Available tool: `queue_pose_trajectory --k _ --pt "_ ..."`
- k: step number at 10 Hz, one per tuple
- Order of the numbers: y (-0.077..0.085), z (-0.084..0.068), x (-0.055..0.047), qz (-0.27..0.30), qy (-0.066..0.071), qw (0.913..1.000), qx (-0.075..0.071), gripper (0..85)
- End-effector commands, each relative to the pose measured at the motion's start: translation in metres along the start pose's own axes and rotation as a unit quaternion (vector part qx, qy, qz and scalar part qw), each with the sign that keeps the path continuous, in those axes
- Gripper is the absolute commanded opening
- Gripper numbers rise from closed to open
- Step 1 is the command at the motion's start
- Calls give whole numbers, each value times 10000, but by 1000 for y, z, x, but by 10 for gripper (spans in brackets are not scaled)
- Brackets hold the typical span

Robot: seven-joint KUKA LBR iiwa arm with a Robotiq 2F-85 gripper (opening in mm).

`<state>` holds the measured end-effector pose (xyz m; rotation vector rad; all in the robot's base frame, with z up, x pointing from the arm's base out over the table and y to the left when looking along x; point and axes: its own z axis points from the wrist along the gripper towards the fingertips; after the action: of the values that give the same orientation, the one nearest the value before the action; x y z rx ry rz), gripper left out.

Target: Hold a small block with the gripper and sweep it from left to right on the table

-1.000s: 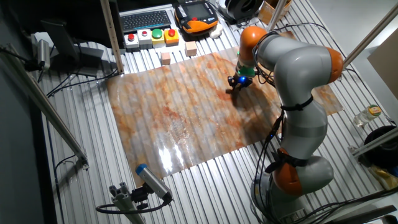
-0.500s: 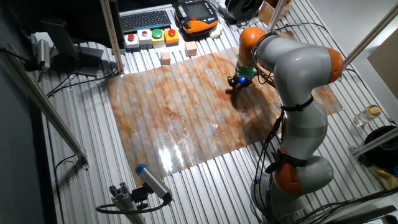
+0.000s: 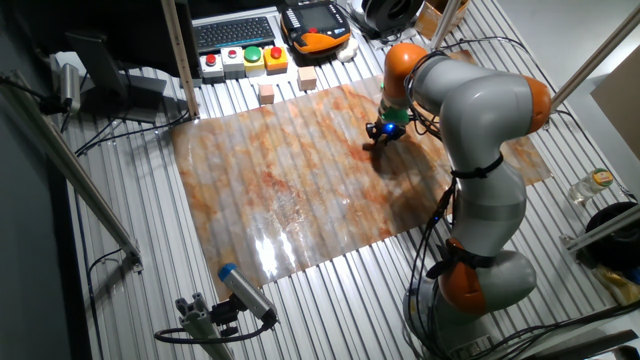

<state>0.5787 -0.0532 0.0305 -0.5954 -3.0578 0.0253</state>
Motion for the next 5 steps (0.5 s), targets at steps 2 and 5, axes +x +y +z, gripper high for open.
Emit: queue_pose_trajectory --k 2,5 --pt "3 -1 0 5 13 10000 -17 0" --pt "8 -3 0 20 30 10000 -25 0"
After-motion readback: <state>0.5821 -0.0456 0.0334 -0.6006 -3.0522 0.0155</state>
